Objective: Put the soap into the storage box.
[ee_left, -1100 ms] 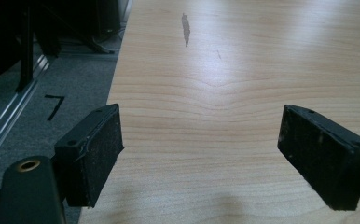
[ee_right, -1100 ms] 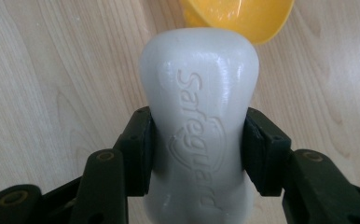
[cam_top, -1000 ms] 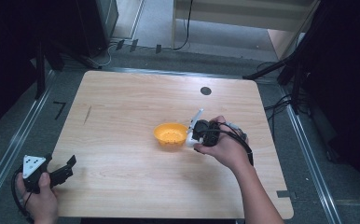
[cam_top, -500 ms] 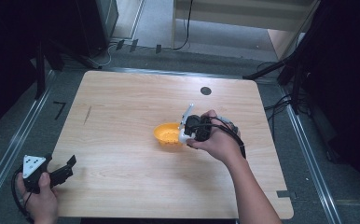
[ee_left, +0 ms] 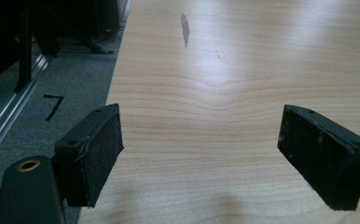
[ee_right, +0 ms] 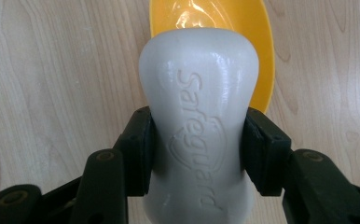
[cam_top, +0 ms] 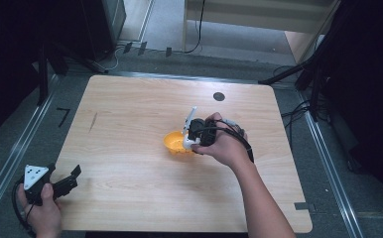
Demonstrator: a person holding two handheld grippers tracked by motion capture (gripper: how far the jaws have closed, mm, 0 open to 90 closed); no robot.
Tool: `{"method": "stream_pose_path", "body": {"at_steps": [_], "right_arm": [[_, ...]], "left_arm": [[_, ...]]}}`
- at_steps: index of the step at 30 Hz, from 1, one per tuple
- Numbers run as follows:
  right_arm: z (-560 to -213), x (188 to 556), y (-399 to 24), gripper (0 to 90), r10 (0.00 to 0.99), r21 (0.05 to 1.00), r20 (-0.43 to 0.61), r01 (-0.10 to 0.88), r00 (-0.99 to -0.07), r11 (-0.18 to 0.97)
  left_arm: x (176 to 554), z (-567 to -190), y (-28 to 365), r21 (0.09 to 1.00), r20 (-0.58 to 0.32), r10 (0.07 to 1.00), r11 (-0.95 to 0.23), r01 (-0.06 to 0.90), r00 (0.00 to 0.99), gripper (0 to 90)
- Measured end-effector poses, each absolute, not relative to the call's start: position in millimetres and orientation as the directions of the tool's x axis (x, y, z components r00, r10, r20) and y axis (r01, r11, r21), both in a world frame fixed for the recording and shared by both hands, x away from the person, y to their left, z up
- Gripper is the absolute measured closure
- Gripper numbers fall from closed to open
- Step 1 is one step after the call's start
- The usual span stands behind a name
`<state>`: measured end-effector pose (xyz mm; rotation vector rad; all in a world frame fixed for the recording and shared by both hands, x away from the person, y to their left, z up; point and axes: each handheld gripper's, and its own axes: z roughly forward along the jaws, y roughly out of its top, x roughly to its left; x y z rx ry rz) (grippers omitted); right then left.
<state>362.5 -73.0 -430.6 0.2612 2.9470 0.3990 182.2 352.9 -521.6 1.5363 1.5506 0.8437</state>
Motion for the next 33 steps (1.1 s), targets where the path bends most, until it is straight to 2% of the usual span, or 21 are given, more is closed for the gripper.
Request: {"method": "stream_pose_path", "body": {"at_steps": [14, 29, 33], "right_arm": [[-424.7, 373.1, -52.2, 50.9, 0.146, 0.282, -0.149, 0.100, -0.978, 0.954], [-429.6, 381.7, -36.8, 50.8, 0.101, 0.266, -0.154, 0.057, -0.983, 0.962], [-431.6, 382.6, -32.6, 50.8, 0.097, 0.263, -0.149, 0.055, -0.984, 0.963]], "left_arm": [[176.2, -521.5, 348.2, 0.901, -0.027, 0.998, 0.000, 0.433, 0.054, 14.2], [174.7, -521.5, 344.9, 0.903, 0.012, 0.997, -0.044, 0.428, 0.077, 14.2], [174.1, -521.5, 346.0, 0.906, -0.006, 0.997, -0.028, 0.421, 0.079, 14.2]]}}
